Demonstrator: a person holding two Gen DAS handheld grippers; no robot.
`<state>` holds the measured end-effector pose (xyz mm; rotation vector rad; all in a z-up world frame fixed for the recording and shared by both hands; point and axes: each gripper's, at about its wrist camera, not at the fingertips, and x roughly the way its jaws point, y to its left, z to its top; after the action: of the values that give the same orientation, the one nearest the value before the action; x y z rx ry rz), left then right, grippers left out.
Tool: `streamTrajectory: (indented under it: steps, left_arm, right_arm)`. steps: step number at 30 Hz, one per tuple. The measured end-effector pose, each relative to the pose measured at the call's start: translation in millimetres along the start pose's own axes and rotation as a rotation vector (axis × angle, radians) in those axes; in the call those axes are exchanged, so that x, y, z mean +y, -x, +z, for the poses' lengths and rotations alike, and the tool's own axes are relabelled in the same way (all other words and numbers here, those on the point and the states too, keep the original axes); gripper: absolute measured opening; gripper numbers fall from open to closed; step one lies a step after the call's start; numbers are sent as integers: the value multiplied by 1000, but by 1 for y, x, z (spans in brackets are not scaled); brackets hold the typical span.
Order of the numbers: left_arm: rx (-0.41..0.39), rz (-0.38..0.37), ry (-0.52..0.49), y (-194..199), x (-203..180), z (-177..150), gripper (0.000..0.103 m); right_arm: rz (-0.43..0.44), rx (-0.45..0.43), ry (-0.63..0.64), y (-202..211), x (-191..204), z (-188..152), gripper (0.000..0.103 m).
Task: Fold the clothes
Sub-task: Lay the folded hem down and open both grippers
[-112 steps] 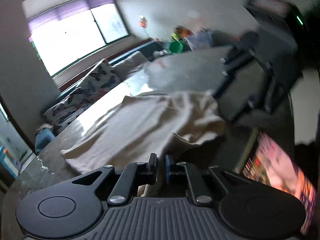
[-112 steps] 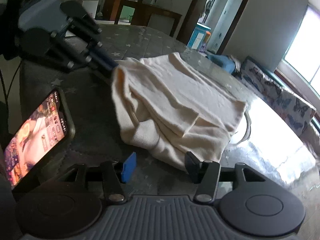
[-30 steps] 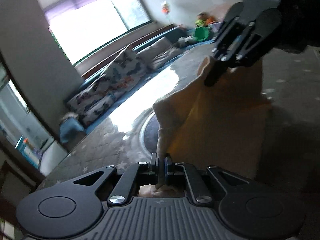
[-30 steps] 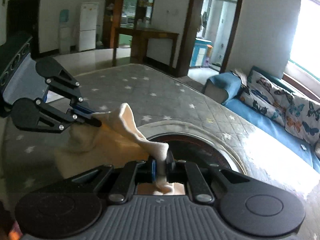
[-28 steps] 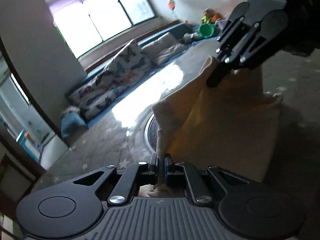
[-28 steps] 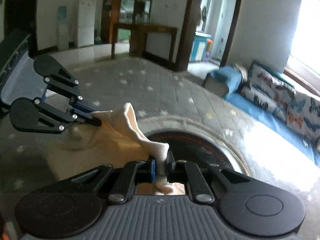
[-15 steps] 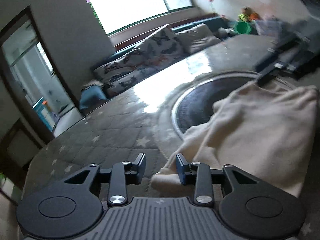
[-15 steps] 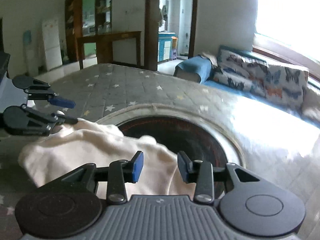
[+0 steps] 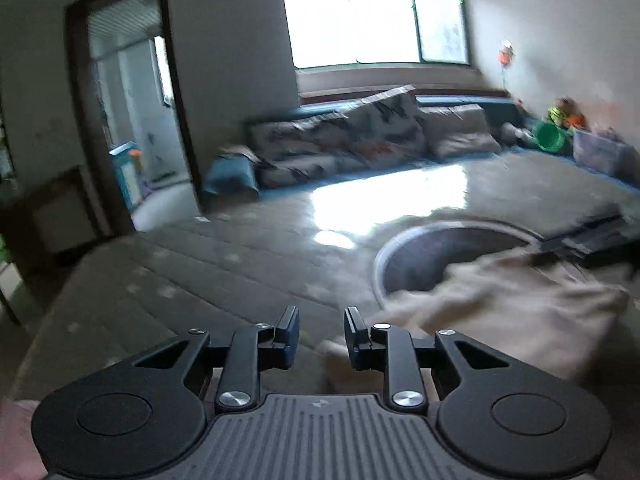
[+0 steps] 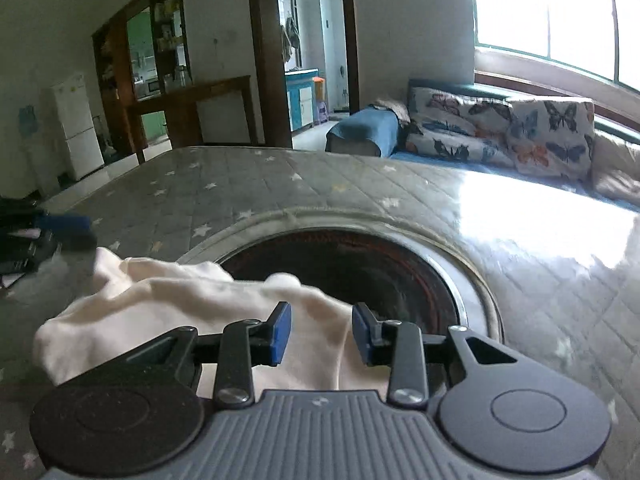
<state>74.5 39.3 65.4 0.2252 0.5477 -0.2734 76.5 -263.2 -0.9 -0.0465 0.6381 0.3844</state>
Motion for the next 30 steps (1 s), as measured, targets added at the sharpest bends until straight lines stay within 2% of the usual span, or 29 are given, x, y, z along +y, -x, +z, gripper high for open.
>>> streamTrajectory:
  steps: [2,4,6,7,8,9,12,14,15,18,19,20,23,24,26,28,30]
  left_arm:
    - [34,-5,13,-4,-2,-3,37]
    - [67,-11,73,-11,3,-4,43]
    - [98,-33,126,-19,10,-7,43]
    - [113,-46,144,-22,13,-8,31]
    - [126,-55,155,-26,16,-9,9]
    - [130,-53,158,-29,17,-8,10]
    - [37,-6,122,-18,14,-3,9]
    - [22,27,77,-23,9,-2,9]
    - [42,44,54,-29,6,-4,10]
    - [83,80,6,-39,-5,-11,19]
    - [70,94,2,-36,-9,-12,29]
    - [47,114,-1,-30,-12,-11,35]
    - [-34,142,10,-9,-21,-5,34]
    - [-57,117,21,-1,-24,-4,32]
    - [-70,9,7,9,-36,-4,33]
    - [-55,-102,-44,14,-54,-9,28]
    - [-24,-178,-106,14,-72,-18,26]
  right_arm:
    - [-19,-1,6,-10,-1,2,35]
    - [-24,22,-9,-20,-6,2,35]
    - [-24,46,-29,-30,-12,1,34]
    - [-22,58,-33,-33,-14,0,32]
    - [-20,69,-37,-36,-17,-2,27]
    - [-28,67,-41,-36,-18,-3,19]
    - [-63,70,-62,-31,-21,-5,18]
    - [-62,71,-59,-31,-21,-7,18]
    - [-64,72,-53,-31,-21,-8,19]
    - [-67,72,-42,-29,-18,-4,21]
    - [-63,69,-40,-27,-16,-1,22]
    - [-43,61,-29,-25,-12,3,23]
    - [37,48,-3,-24,2,18,23]
    - [71,52,-2,-27,7,23,23]
    - [138,76,-6,-39,16,33,23]
    - [198,110,-1,-51,25,42,23]
    - [220,146,12,-66,33,48,23]
